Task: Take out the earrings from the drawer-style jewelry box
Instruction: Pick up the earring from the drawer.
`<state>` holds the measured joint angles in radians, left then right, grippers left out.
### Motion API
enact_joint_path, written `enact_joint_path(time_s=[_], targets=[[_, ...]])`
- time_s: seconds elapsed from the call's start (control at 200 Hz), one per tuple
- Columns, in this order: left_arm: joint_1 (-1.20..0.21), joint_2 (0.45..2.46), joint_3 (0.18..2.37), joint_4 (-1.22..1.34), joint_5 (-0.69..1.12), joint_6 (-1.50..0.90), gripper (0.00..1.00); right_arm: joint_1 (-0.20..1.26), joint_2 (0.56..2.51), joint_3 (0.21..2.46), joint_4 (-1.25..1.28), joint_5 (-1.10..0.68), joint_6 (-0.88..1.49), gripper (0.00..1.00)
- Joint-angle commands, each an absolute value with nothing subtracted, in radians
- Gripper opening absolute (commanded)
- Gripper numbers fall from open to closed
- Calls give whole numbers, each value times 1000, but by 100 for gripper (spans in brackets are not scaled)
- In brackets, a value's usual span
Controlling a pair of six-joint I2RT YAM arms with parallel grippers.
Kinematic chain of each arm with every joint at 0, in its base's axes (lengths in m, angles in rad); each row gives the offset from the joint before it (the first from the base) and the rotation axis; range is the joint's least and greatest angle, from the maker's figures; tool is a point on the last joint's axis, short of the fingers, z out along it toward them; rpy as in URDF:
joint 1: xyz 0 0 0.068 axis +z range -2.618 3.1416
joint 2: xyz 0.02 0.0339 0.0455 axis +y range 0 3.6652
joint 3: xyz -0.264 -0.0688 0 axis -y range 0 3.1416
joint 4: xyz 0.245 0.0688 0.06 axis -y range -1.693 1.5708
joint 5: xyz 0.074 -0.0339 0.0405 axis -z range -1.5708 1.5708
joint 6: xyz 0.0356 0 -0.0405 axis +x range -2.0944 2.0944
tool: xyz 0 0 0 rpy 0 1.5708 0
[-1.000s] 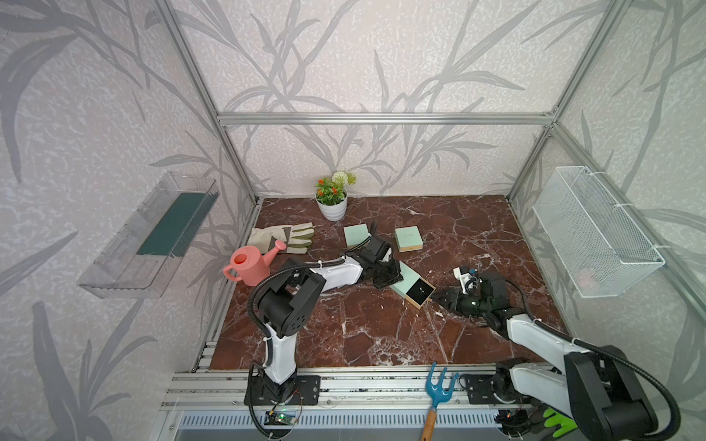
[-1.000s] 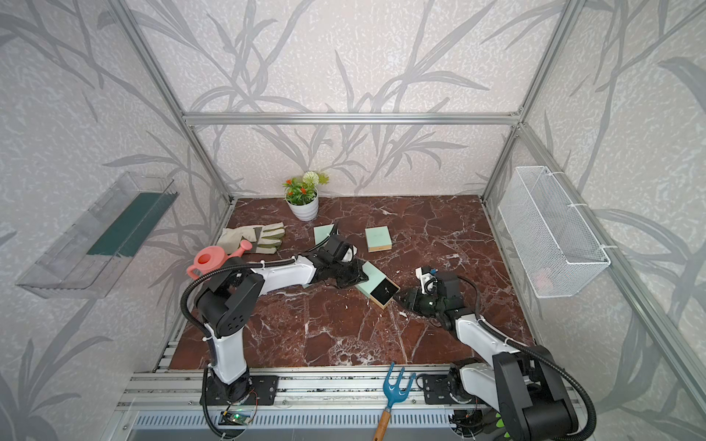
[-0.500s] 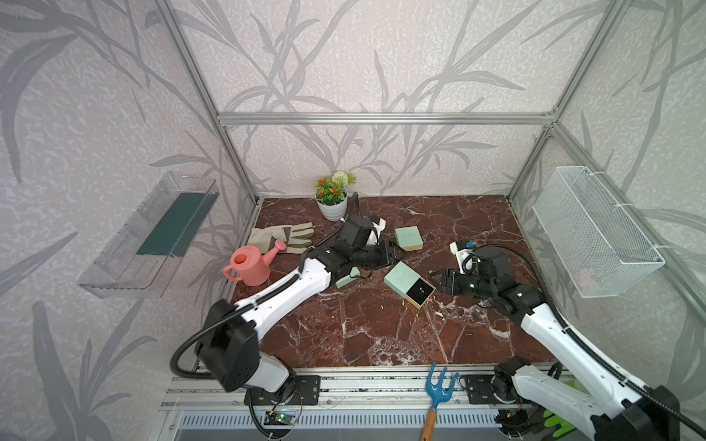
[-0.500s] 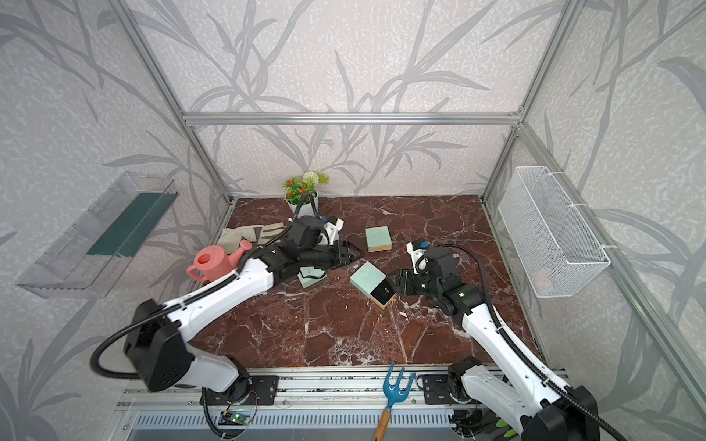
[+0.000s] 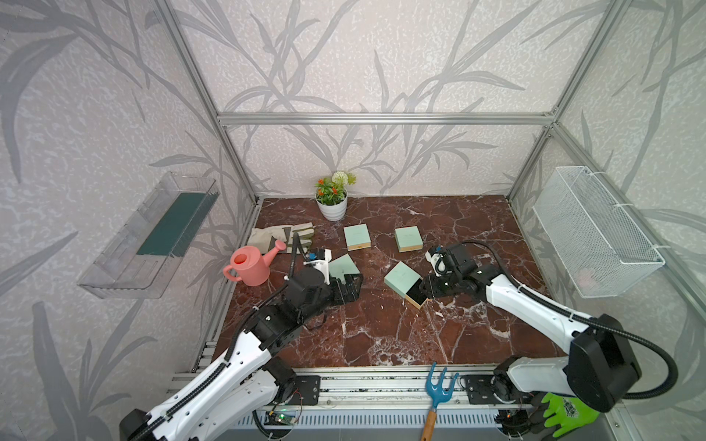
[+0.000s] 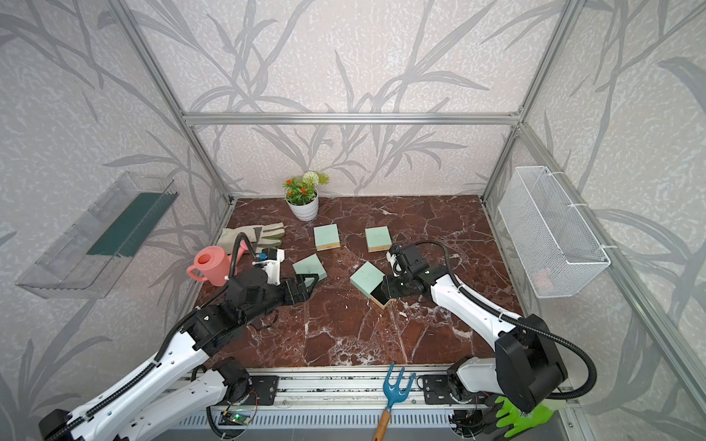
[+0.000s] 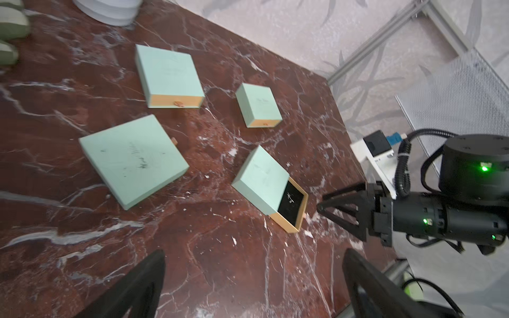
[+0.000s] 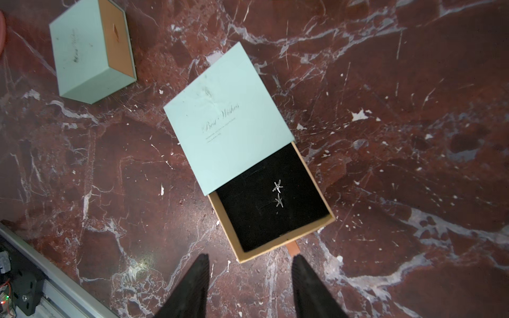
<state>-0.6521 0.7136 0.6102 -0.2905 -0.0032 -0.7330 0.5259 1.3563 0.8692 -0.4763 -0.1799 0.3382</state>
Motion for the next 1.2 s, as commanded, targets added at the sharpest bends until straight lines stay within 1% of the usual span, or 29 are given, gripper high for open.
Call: enact_joint_path(time_s=[0.0, 0.055, 0.11, 0.17, 0.225, 0.285, 0.325, 0.375, 0.455, 0.56, 0.615, 0.715, 0.775, 1.02, 1.195], targets=[[-648, 620, 502, -78, -45, -720, 99, 533, 1393, 911, -472, -175, 318, 45], [-647, 601, 489, -35, 93, -626, 99, 535, 1416, 921, -479, -163, 318, 44], [-648, 604, 528, -94, 203, -543, 99, 535, 1434, 929, -487, -146, 319, 44], [-649, 629, 587, -182, 250, -501, 99, 536, 1456, 935, -488, -135, 319, 44], [-647, 659, 606, -196, 286, -466, 99, 535, 1478, 945, -488, -134, 322, 42], [-631, 690, 603, -187, 309, -534, 99, 536, 1505, 962, -493, -146, 322, 40], [-613, 714, 611, -190, 374, -565, 99, 535, 1525, 972, -498, -150, 323, 39], [-603, 738, 637, -227, 443, -552, 99, 536, 1543, 981, -499, -146, 324, 37], [-602, 770, 679, -284, 504, -505, 99, 536, 1563, 985, -493, -152, 327, 34], [-587, 803, 700, -323, 470, -491, 99, 536, 1584, 994, -498, -151, 327, 32], [-565, 821, 711, -331, 481, -498, 99, 537, 1591, 994, -499, -141, 327, 29], [-538, 837, 720, -324, 509, -514, 99, 537, 1600, 995, -498, -138, 325, 28], [-530, 837, 718, -319, 518, -519, 99, 535, 1607, 996, -497, -138, 324, 26], [-528, 801, 708, -333, 495, -511, 99, 535, 1637, 1005, -498, -110, 328, 23], [-528, 793, 706, -333, 480, -512, 99, 536, 1649, 1014, -498, -110, 335, 19]])
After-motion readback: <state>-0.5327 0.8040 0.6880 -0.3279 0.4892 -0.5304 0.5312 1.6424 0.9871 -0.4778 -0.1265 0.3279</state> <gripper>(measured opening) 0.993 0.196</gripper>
